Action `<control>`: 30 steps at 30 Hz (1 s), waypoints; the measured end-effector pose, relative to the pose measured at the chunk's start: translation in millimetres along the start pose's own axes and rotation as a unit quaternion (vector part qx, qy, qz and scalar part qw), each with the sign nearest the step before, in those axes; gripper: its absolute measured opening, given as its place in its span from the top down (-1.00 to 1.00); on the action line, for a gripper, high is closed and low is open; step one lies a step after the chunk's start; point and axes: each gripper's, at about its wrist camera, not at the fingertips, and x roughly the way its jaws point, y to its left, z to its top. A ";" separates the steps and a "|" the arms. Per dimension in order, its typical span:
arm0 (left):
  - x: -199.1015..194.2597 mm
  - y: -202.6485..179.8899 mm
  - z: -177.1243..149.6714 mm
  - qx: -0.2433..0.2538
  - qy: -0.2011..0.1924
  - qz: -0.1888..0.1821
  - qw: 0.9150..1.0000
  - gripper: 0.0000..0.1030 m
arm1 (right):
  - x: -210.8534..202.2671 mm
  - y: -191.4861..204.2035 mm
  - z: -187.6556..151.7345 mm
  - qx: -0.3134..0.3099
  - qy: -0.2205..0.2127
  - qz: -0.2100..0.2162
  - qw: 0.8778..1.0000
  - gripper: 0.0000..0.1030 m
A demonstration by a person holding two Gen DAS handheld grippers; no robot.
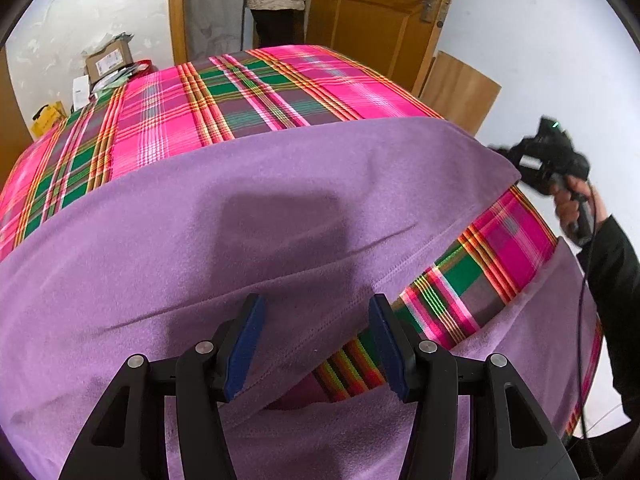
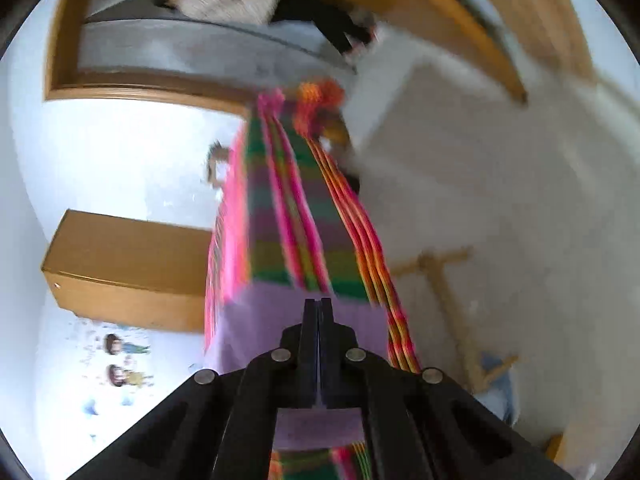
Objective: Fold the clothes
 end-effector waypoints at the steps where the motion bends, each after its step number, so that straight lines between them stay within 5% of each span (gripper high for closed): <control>1: -0.4 -0.3 0.0 -0.001 0.000 -0.001 1.000 -0.10 | -9.0 7.5 5.5 -0.009 -0.016 0.004 1.000 0.99; 6: -3.7 -2.7 -2.2 -0.002 -0.003 -0.005 1.000 -0.10 | -27.2 7.3 6.9 0.016 -0.019 -0.001 1.000 0.77; 8: -4.1 -3.1 -3.9 -0.002 -0.003 -0.005 1.000 -0.10 | -26.0 -10.2 -10.8 0.055 -0.007 0.015 0.998 0.06; 14: -4.7 -7.8 -6.4 -0.002 -0.003 -0.009 1.000 -0.10 | -28.9 -41.6 -70.9 0.136 0.018 0.078 0.987 -0.15; 23: -0.9 -50.7 12.3 0.078 -0.034 0.014 0.996 -0.10 | -9.9 -47.6 -73.7 0.210 0.012 0.128 0.969 -0.16; 27: 9.9 -62.7 17.4 0.108 -0.033 0.021 0.993 -0.10 | 2.4 -39.1 -66.7 0.210 0.023 0.112 0.971 -0.09; 30: 18.7 -66.5 18.0 0.116 -0.022 0.021 0.993 -0.10 | 5.8 -34.9 -58.8 0.200 0.018 0.078 0.977 0.58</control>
